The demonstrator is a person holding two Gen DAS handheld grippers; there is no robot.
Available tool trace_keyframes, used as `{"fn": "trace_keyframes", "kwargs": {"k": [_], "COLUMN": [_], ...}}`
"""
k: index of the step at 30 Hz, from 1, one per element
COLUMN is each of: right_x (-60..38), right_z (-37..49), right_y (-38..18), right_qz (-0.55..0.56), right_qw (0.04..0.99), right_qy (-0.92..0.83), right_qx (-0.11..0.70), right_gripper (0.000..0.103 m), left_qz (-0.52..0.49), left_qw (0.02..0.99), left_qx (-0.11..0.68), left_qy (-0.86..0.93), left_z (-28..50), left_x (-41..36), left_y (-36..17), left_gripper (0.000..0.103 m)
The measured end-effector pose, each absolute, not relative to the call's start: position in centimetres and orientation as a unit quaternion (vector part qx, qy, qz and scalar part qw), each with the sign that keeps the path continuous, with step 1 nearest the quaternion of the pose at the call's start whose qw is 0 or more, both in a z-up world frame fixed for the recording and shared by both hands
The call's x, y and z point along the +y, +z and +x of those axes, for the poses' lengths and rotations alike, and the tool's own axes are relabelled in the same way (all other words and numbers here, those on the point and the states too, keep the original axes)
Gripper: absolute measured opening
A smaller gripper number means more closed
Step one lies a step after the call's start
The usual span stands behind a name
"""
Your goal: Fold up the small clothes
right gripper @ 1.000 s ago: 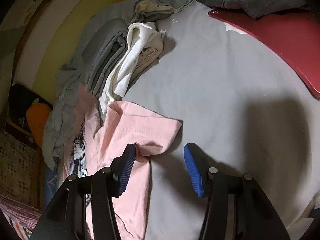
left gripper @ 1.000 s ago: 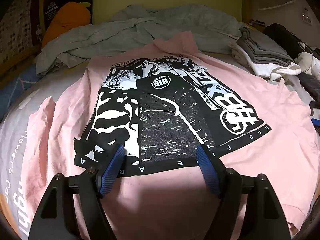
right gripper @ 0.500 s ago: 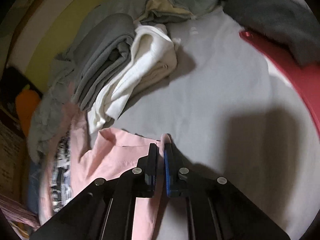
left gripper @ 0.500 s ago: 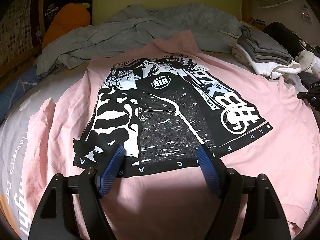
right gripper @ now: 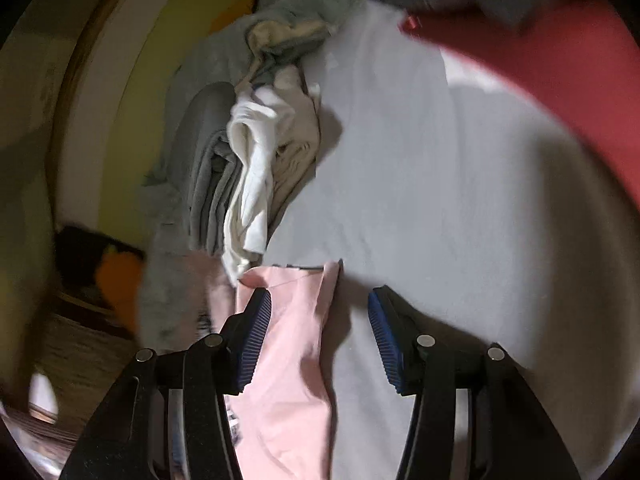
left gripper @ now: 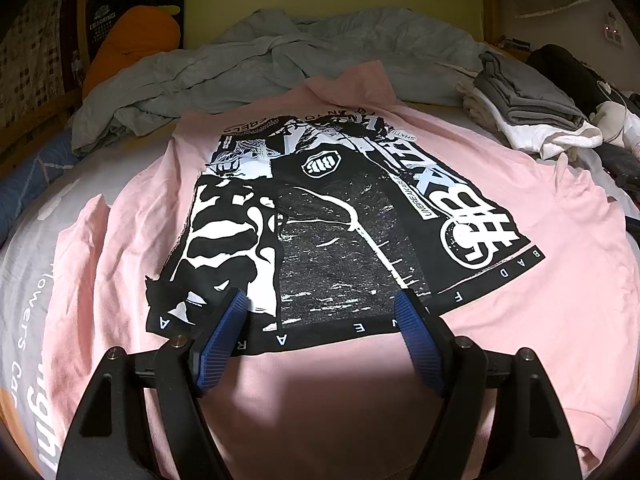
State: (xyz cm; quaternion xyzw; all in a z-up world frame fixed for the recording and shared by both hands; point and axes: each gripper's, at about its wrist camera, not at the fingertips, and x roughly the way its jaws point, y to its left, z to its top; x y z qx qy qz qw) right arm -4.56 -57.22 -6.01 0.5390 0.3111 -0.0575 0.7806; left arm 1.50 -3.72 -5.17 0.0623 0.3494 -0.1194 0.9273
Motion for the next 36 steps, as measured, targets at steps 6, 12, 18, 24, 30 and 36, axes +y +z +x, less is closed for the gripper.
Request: {"fn": "trace_keyframes", "kwargs": {"k": [6, 12, 18, 24, 30, 36], "right_x": [-55.3, -49.7, -35.6, -28.0, -26.6, -28.6], "right_z": [-1.0, -1.5, -2.9, -4.6, -6.5, -8.0], "right_y": [-5.6, -0.7, 0.1, -3.8, -3.6, -2.5], "right_qz": [0.464, 0.35, 0.154, 0.039, 0.01, 0.065], "right_qw": [0.812, 0.893, 0.928, 0.923, 0.923, 0.932], "right_qy": [-0.068, -0.012, 0.121, 0.099, 0.108, 0.079], "right_qx": [0.348, 0.282, 0.317, 0.37, 0.369, 0.349], "right_gripper": [0.006, 0.005, 0.005, 0.005, 0.007, 0.007], "left_qz": [0.063, 0.045, 0.04, 0.031, -0.028, -0.146], "left_qw": [0.927, 0.925, 0.925, 0.924, 0.926, 0.878], "left_qx": [0.351, 0.355, 0.356, 0.356, 0.325, 0.3], "left_qy": [-0.118, -0.127, -0.129, -0.139, -0.191, -0.342], "left_z": [1.5, 1.8, 1.7, 1.7, 0.7, 1.0], "left_x": [-3.8, -3.4, -3.4, -3.2, -1.6, 0.0], "left_y": [-5.2, -5.2, -5.1, -5.0, -3.9, 0.7], "left_gripper": [0.076, 0.076, 0.077, 0.079, 0.043, 0.032]}}
